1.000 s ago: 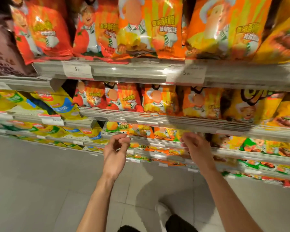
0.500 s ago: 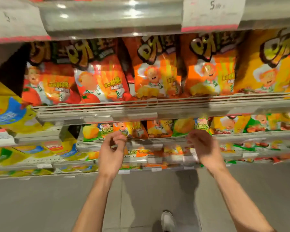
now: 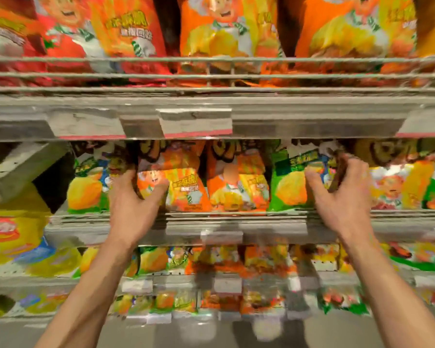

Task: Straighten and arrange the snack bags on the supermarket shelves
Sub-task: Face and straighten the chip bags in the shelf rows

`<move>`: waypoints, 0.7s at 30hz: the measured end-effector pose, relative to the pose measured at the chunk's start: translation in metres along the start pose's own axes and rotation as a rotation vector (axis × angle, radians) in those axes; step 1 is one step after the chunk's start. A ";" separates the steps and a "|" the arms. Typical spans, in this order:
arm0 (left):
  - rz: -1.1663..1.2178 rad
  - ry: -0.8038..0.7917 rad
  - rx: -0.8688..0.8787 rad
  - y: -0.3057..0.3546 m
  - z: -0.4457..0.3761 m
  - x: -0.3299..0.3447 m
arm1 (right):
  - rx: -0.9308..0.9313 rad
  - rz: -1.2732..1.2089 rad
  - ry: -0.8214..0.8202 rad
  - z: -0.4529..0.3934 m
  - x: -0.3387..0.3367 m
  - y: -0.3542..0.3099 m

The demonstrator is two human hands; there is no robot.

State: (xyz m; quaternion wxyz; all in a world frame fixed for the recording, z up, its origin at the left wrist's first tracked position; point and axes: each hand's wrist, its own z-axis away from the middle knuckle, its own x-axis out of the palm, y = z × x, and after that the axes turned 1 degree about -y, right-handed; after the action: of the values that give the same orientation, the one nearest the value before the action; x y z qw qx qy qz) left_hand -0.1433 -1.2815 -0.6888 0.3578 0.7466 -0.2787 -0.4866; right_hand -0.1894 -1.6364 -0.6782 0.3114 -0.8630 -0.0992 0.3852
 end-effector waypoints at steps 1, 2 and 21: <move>-0.001 0.013 0.013 -0.001 -0.002 0.001 | 0.019 -0.039 -0.010 -0.001 0.003 0.005; -0.008 0.025 0.024 -0.002 -0.003 0.002 | 0.042 -0.080 -0.031 -0.003 0.006 0.009; 0.217 0.126 0.249 -0.003 -0.006 0.000 | 0.024 -0.358 0.063 -0.010 0.003 0.002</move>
State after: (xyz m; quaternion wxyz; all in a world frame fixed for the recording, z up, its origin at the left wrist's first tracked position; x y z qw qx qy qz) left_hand -0.1377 -1.2785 -0.6901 0.3298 0.7797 -0.3926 -0.3594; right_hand -0.1808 -1.6415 -0.6763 0.3883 -0.8393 -0.2367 0.2979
